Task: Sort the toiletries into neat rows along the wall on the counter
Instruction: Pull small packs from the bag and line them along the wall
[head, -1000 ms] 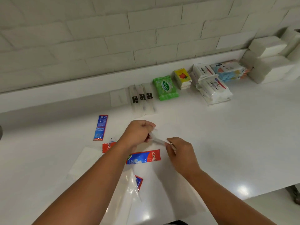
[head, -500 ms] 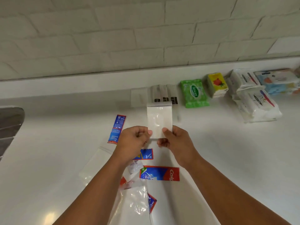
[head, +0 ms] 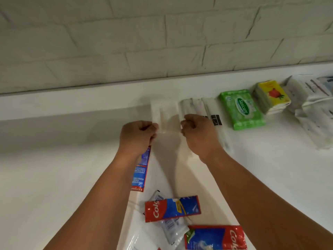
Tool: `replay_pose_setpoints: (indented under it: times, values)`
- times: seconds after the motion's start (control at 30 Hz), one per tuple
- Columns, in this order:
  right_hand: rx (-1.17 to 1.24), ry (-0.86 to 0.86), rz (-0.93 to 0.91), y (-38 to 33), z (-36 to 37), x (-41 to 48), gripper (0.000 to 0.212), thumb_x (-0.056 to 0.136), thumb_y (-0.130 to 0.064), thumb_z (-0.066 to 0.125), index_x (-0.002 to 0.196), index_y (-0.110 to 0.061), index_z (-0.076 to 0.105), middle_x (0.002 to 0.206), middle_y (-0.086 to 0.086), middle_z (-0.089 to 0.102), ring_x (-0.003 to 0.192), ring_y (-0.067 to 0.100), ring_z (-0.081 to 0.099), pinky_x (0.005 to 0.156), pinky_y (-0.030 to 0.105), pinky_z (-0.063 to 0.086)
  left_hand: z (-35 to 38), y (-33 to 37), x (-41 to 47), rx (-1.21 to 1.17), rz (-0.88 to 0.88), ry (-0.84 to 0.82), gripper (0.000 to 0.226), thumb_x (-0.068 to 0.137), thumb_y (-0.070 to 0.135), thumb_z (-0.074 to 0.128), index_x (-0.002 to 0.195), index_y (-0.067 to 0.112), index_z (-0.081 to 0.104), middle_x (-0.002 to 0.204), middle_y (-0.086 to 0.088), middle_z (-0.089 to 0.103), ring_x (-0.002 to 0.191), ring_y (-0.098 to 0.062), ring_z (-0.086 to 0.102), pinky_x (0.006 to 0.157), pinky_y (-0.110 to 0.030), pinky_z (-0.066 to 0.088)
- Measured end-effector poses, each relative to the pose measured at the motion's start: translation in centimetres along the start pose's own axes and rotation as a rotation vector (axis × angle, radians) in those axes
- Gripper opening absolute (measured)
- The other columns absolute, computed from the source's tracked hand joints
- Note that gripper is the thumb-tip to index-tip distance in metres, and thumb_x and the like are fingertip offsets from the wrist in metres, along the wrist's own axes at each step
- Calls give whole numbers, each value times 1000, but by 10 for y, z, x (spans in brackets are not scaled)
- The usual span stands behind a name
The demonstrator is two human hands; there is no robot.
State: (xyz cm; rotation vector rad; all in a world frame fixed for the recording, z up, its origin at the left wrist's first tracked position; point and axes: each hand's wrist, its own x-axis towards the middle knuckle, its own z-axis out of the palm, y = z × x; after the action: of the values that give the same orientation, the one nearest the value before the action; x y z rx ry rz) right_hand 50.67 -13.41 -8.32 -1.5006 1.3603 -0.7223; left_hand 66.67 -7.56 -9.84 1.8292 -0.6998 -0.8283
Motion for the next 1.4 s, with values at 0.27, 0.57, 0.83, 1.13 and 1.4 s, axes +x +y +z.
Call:
replay_pose_setpoints:
  times: [0.27, 0.57, 0.83, 1.13, 1.4]
  values:
    - [-115, -128, 58, 0, 24, 18, 45, 93, -10, 42, 136, -16, 54, 119, -4, 58, 108, 12, 58, 74, 15, 44, 16, -5, 33, 134, 49, 62, 7, 84, 26, 76, 83, 20, 78, 73, 1, 75, 71, -16, 68, 83, -35, 58]
    - [-186, -198, 45, -1, 24, 23, 52, 98, -7, 40, 149, -15, 37, 148, 1, 46, 107, 6, 51, 56, -3, 37, 27, 0, 31, 428, 89, 133, 18, 82, 27, 77, 91, 12, 76, 86, -4, 73, 89, -23, 68, 74, -20, 40]
    - [-335, -284, -24, -15, 19, 7, 52, 100, -15, 43, 151, -14, 31, 156, 4, 35, 140, 20, 38, 107, 25, 37, 11, 6, 21, 578, 139, 68, 49, 88, 36, 70, 127, 8, 63, 122, -10, 68, 119, -27, 59, 100, -30, 41]
    - [-389, -297, -284, -34, 8, -73, 35, 94, -25, 61, 128, -19, 61, 129, -4, 63, 114, 14, 60, 94, 21, 45, -54, 20, -67, 443, 322, -48, 22, 92, 27, 65, 113, 23, 70, 103, 13, 70, 78, 0, 63, 76, -11, 47]
    - [-496, -354, -431, -21, 32, -171, 33, 84, -20, 70, 116, -14, 69, 118, 3, 69, 108, 19, 63, 95, 27, 45, -114, -25, -146, 483, 385, -115, 20, 88, 16, 71, 106, 22, 72, 96, 14, 68, 73, -1, 63, 67, -2, 42]
